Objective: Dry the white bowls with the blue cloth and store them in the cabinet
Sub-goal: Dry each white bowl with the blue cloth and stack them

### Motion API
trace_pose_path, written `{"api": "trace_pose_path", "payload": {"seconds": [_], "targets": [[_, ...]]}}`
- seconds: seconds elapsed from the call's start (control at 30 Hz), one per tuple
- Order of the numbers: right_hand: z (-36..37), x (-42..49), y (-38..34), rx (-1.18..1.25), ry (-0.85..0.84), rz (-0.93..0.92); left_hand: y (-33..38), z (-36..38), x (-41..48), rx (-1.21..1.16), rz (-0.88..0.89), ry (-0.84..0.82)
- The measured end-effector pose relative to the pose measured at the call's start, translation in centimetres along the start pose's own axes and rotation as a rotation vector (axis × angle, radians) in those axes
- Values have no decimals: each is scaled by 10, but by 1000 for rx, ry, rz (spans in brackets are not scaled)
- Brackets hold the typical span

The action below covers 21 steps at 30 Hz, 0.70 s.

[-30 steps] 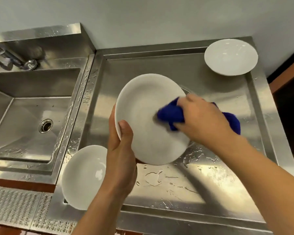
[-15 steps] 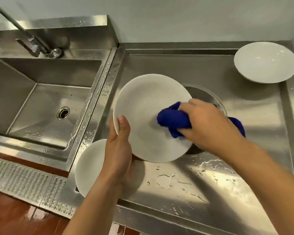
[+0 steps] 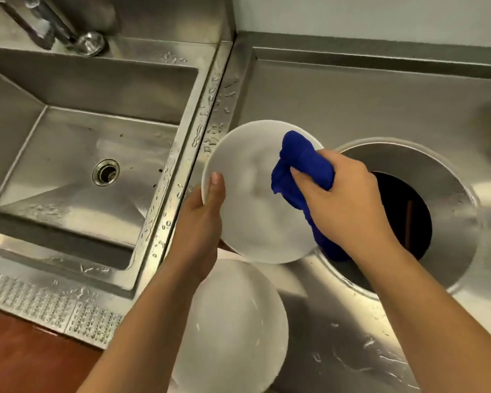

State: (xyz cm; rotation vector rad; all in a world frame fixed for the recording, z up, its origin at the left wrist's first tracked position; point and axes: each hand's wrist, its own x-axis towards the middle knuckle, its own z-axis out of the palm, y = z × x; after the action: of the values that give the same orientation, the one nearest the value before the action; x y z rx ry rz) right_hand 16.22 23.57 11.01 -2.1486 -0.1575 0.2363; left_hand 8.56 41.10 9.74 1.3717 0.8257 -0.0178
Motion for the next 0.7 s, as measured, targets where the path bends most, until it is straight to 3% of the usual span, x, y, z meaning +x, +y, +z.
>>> {"api": "trace_pose_path", "payload": {"seconds": [0.47, 0.7], "targets": [[54, 28, 27, -28, -21, 175, -39, -16, 71, 100, -133, 6], [61, 31, 26, -19, -16, 180, -42, -19, 83, 183, -94, 27]]}}
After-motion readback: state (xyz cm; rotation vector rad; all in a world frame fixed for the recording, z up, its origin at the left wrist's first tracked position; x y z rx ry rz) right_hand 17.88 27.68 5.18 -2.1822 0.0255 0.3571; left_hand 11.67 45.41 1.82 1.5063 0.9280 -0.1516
